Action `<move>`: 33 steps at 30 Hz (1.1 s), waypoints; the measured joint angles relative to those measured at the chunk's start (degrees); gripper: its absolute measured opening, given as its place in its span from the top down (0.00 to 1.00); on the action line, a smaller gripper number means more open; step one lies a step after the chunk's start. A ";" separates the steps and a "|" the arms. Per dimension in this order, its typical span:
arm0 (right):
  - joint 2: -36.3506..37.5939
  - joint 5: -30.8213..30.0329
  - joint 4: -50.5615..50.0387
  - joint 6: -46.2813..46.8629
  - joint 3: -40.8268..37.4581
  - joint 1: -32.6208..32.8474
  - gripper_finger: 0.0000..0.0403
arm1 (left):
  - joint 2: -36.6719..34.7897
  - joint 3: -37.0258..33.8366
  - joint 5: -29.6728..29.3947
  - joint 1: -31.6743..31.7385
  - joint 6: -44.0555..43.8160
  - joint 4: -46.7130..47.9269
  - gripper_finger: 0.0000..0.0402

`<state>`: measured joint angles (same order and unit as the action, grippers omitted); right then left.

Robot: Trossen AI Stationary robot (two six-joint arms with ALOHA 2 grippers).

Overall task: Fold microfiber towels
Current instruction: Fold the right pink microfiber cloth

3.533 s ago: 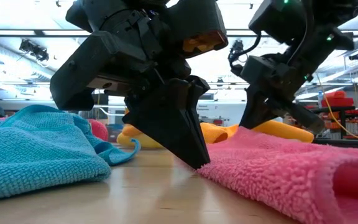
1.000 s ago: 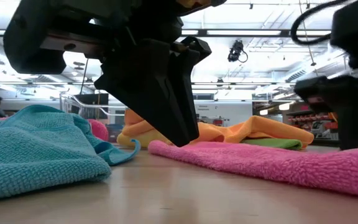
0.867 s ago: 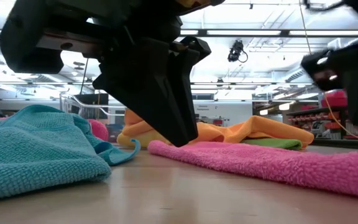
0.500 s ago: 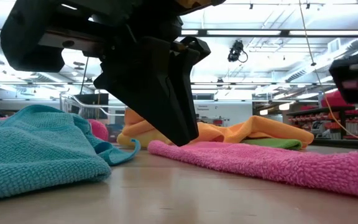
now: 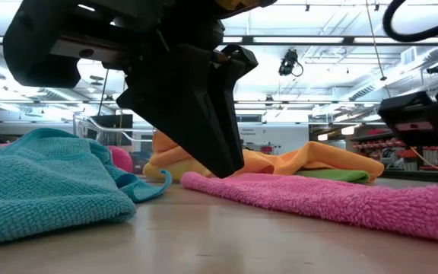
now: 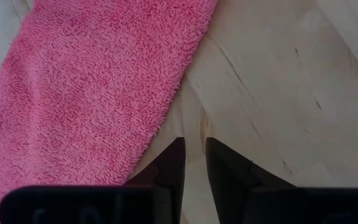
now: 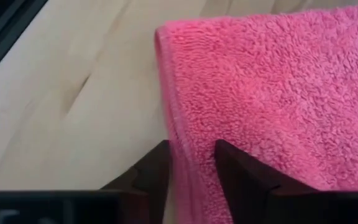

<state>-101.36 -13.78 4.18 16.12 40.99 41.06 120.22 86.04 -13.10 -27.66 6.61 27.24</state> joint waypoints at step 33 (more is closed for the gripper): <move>15.80 10.97 -5.70 1.25 -0.37 4.15 0.99 | -0.02 0.00 0.00 0.41 -2.37 -1.27 0.82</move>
<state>-85.56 -2.81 -1.52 17.37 40.62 45.21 120.20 86.04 -13.10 -27.25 4.24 25.97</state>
